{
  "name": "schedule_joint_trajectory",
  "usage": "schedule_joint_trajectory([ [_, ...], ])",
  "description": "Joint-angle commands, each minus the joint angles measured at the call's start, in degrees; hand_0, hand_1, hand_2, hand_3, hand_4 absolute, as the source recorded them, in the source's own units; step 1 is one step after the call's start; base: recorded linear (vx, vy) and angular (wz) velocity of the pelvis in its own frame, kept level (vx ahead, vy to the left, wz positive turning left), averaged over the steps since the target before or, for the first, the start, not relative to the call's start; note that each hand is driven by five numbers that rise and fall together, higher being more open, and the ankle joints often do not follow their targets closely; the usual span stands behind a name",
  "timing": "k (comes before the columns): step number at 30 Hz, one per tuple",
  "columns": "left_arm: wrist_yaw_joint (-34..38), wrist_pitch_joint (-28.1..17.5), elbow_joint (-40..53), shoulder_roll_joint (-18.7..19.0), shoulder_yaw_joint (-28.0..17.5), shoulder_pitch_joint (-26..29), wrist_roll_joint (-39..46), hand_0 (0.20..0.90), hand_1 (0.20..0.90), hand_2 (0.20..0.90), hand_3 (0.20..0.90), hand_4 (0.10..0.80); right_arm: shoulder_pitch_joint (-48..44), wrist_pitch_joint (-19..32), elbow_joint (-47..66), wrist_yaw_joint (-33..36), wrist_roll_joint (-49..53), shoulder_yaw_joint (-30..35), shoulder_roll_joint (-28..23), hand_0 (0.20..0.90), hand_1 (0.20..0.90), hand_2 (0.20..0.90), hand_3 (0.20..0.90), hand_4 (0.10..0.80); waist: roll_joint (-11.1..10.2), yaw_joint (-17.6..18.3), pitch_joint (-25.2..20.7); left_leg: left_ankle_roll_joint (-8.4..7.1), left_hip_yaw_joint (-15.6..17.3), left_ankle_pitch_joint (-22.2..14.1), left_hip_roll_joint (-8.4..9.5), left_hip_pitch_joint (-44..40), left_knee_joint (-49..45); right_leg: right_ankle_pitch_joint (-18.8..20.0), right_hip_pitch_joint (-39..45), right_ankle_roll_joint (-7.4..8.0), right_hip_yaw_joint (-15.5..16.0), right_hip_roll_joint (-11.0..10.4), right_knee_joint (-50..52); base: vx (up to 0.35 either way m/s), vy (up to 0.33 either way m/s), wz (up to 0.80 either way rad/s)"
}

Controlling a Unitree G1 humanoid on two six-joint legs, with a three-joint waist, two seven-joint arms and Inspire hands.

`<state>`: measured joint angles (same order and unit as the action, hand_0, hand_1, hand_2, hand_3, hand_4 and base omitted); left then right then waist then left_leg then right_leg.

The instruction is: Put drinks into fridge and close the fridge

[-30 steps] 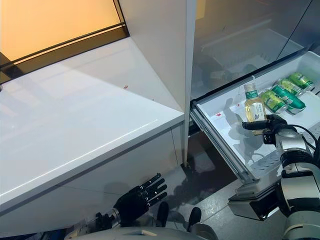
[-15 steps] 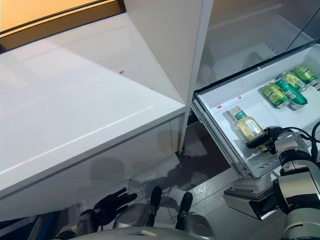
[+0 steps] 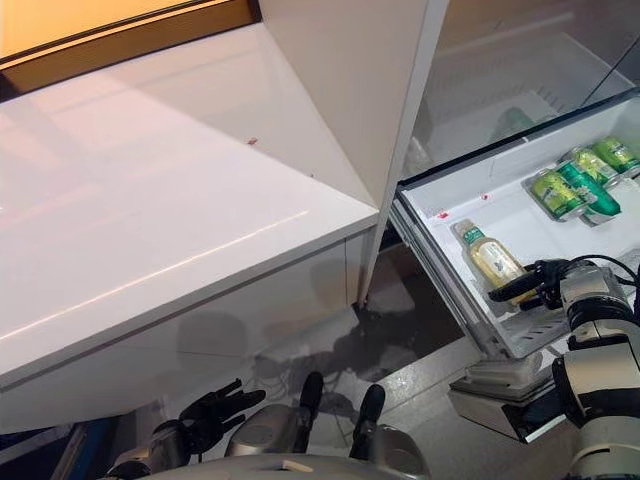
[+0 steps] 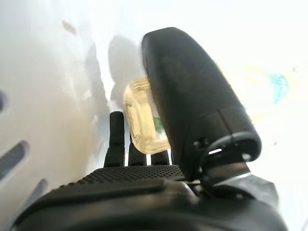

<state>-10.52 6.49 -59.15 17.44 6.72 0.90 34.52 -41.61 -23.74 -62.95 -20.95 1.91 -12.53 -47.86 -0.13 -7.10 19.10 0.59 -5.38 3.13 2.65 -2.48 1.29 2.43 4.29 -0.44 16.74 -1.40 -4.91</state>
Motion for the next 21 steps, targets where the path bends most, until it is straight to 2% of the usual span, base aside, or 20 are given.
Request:
schedule_joint_trajectory([
  [1,1.88,-1.00,2.41,2.65,0.05,-2.35,-3.55,0.900,0.900,0.900,0.900,0.800,-1.81,3.47,12.23,4.80,7.59,-0.25,-7.56,0.900,0.900,0.900,0.900,0.800,-2.00,0.07,-4.40,-1.20,4.12,-6.20,-0.78,2.57,-6.52,-8.76,-1.93,0.31,-2.61,-0.18,11.57,0.008,0.025,-0.09],
  [8,5.50,-1.53,0.41,2.33,-2.35,-2.17,-4.11,0.900,0.900,0.900,0.900,0.800,0.95,5.11,24.05,9.63,21.45,4.37,-10.22,0.900,0.900,0.900,0.900,0.800,-3.71,2.48,-6.95,-0.71,5.96,-6.94,-0.69,0.58,-4.87,-8.29,-1.19,1.18,-4.49,-0.13,10.46,-0.008,0.027,-0.17],
  [11,5.75,-2.17,-0.51,2.02,-2.85,-2.34,-4.78,0.900,0.900,0.900,0.900,0.800,2.58,8.43,30.22,13.07,29.29,8.90,-12.93,0.900,0.900,0.900,0.900,0.800,-4.26,4.16,-8.85,-0.44,7.06,-7.44,-0.62,-0.36,-4.18,-7.98,-1.01,1.75,-6.01,-0.10,9.96,-0.027,0.058,-0.23],
  [15,5.67,-3.10,-2.12,1.76,-3.13,-1.73,-5.10,0.900,0.900,0.900,0.900,0.800,5.35,12.60,35.81,17.92,36.72,15.52,-13.95,0.900,0.900,0.900,0.900,0.800,-4.43,6.11,-10.79,0.00,8.42,-8.30,-0.33,-1.23,-3.95,-7.73,-1.10,2.44,-8.04,-0.07,9.78,-0.030,0.072,-0.26],
  [19,6.03,-3.73,-3.36,1.16,-2.64,-0.62,-4.70,0.900,0.900,0.900,0.900,0.800,9.63,21.42,40.52,29.02,41.58,23.13,-12.43,0.900,0.900,0.900,0.900,0.800,-4.05,8.06,-12.47,0.49,9.69,-9.14,0.02,-2.32,-3.53,-7.46,-1.00,3.06,-9.97,0.09,9.48,-0.021,0.085,-0.26],
  [21,6.06,-4.13,-3.86,0.64,-2.20,-0.47,-4.52,0.900,0.900,0.900,0.900,0.800,11.97,27.43,41.77,35.60,42.76,26.88,-10.36,0.900,0.900,0.900,0.900,0.800,-3.66,8.70,-13.12,0.71,10.18,-9.48,0.16,-2.76,-3.33,-7.36,-0.90,3.36,-10.74,0.12,9.32,-0.003,0.085,-0.23],
])
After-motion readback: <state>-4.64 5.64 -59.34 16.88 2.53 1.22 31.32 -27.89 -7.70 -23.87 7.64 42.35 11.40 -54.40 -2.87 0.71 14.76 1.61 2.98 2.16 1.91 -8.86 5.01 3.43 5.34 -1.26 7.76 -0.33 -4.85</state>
